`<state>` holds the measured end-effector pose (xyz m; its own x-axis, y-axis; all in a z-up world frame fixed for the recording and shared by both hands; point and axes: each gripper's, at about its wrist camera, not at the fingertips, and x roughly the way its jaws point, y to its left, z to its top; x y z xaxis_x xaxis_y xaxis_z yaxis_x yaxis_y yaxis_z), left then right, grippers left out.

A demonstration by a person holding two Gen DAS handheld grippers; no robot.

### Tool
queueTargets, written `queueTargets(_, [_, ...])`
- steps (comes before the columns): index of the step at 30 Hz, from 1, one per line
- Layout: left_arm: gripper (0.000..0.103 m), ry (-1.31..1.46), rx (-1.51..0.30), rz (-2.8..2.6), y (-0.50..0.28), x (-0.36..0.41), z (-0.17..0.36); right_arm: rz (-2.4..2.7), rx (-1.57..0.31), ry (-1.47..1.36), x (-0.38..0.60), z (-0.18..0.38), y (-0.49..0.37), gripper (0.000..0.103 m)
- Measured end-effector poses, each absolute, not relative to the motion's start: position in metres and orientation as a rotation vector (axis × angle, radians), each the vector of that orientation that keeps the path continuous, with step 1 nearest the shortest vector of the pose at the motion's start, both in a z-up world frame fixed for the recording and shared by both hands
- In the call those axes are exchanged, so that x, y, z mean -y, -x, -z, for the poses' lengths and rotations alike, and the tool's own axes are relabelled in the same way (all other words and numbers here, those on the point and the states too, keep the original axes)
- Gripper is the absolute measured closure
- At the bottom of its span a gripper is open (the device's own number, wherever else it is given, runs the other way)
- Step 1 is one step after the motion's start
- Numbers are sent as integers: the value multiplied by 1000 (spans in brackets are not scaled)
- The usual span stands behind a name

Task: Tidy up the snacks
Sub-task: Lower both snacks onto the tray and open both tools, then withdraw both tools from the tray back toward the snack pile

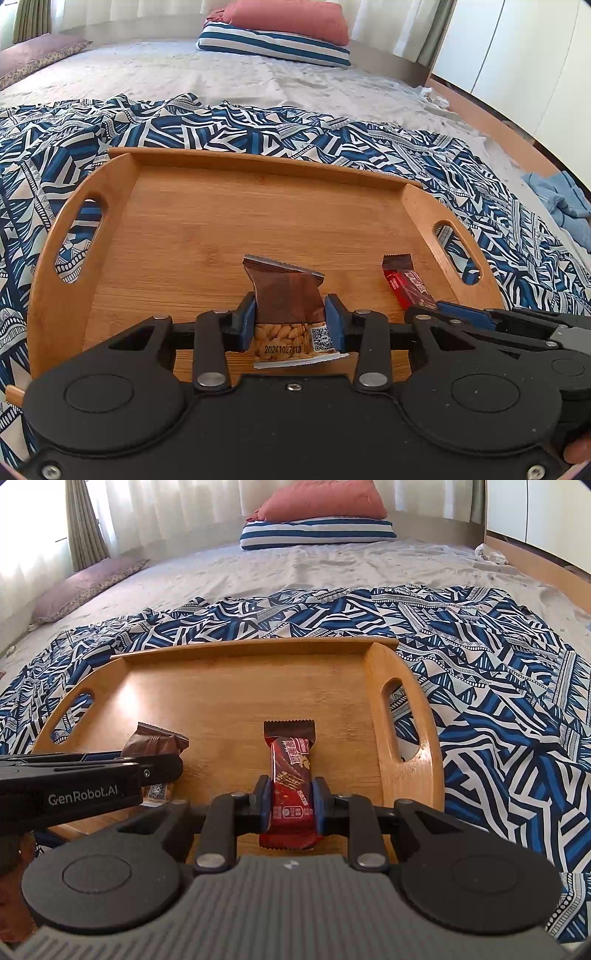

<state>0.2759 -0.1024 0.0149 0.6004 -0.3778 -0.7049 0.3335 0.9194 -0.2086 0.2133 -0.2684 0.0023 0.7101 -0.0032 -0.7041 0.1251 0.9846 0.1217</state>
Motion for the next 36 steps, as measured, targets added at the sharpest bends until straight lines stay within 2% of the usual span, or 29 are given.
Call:
queueTargets(4, [67,57,-831,409,-276,103,-15,71,-779,-165,268,-2,-213,74])
queueTargets(6, [67,56,-834,405,-276,103,-15,69,-779,-166,268,-2,-213,67])
queueTargets(8, [66,51,-835,399,-275,103,-17,71,-779,-165,268,-2,-213,55])
queueTargets(10, [63,44,-829,392,-273,102,-19,72,-775,-162,268,-4,-211,52])
queueTargets(18, [30,0,-741,387,-248,97,-49,62,-743,-149,267,-22,-196,39])
queueTargets(24, [20,-26,-667,395,-212,88,-73,44,-699,-140,266,-39,-171,32])
queueTargets(36, [12,-80,-580,394,-131,57,-94,-17,-630,-107,258,-60,-105,16])
